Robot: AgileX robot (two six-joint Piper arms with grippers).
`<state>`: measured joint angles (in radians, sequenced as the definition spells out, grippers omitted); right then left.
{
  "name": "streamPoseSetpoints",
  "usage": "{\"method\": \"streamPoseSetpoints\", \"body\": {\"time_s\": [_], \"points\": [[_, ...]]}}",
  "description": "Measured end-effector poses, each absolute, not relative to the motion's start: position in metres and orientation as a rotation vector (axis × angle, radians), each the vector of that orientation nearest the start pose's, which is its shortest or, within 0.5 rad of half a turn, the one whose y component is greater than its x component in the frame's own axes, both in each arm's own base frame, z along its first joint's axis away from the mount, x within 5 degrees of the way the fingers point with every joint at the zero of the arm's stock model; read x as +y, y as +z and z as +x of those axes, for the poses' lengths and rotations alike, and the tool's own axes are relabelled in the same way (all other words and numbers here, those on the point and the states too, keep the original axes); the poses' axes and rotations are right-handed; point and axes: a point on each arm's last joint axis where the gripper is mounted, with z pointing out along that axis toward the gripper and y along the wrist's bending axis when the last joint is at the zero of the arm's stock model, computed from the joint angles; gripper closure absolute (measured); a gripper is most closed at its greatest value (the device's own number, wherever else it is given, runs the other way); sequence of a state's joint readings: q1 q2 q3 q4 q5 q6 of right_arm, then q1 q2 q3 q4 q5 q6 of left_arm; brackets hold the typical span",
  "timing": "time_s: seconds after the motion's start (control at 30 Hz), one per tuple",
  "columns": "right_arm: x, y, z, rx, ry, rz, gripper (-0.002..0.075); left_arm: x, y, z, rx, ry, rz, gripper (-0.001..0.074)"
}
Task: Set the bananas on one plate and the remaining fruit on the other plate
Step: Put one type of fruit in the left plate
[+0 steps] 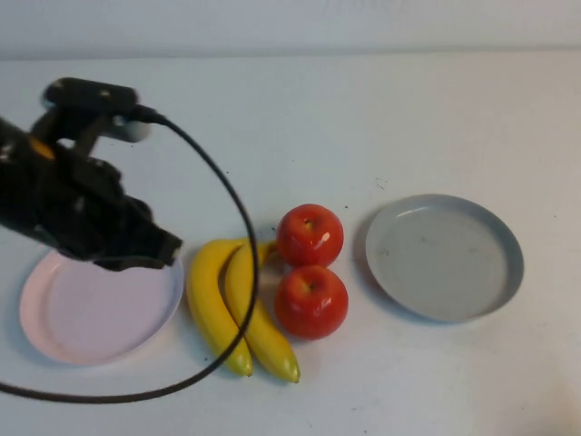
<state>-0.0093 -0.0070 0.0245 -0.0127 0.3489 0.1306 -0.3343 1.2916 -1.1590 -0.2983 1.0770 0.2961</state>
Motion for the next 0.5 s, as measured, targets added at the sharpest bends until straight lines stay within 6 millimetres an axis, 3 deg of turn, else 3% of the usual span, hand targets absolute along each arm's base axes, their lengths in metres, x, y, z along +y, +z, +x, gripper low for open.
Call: {"method": "streamPoseSetpoints", "body": {"time_s": [0.2, 0.5], "points": [[-0.001, 0.174, 0.053, 1.847, 0.072, 0.121, 0.0743, -0.164, 0.318, 0.255, 2.625, -0.331, 0.969, 0.0736], [-0.001, 0.174, 0.053, 1.847, 0.072, 0.121, 0.0743, -0.233, 0.301, 0.272, 2.637, -0.157, 1.132, 0.0737]]}}
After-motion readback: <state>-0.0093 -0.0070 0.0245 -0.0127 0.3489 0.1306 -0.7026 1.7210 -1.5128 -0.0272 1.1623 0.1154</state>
